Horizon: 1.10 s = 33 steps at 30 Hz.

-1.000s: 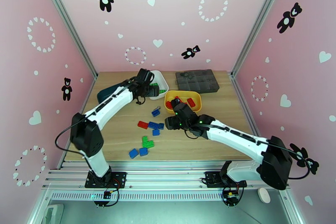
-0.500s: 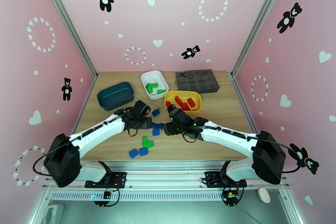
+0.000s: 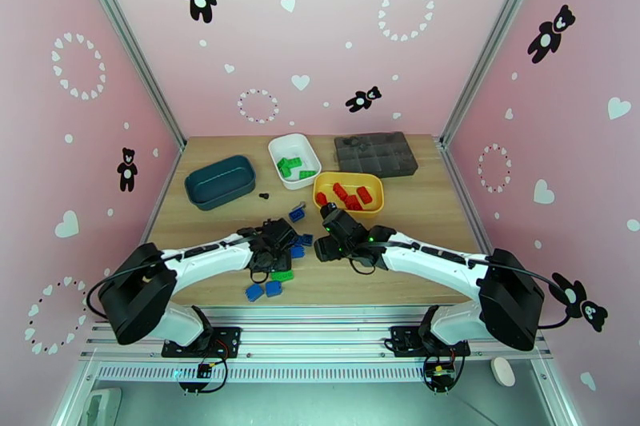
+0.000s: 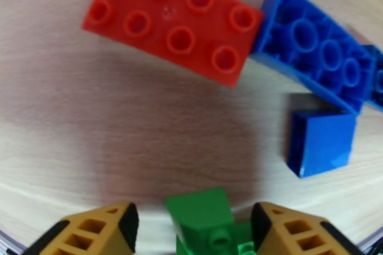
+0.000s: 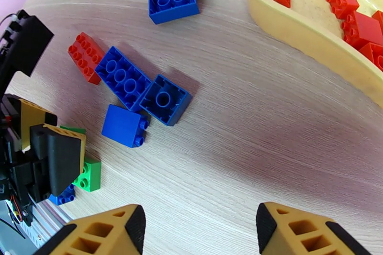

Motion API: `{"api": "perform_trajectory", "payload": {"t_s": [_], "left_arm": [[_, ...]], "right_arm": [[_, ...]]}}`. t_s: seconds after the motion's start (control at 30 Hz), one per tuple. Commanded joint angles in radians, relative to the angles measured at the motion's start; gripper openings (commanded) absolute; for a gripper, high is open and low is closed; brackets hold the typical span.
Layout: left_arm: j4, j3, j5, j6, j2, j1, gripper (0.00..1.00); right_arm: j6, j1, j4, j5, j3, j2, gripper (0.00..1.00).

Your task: Sort the legos into containers by color

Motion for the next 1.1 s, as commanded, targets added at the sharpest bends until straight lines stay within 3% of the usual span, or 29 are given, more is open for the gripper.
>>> {"api": "perform_trajectory", "payload": {"t_s": [0.0, 0.5, 0.87, 1.07], "left_arm": [[0.023, -0.011, -0.003, -0.019, 0.007, -0.01, 0.62], [0.022, 0.0, 0.007, -0.019, -0.03, -0.015, 0.32], [-0.059, 0.114, -0.061, 0.043, -0.092, -0.002, 0.31], [-0.02, 0.213, 0.008, 0.138, -0.1, 0.09, 0.31]], "right_arm": [[0.011, 0.008, 0.015, 0.02, -0.019, -0.027, 0.66], [0.016, 0.008, 0.016, 0.03, -0.017, -0.028, 0.65], [0.003, 0.008, 0.033, 0.024, 0.012, -0.017, 0.66], [-0.016, -0.001, 0.081, -0.019, 0.087, 0.032, 0.66]]}}
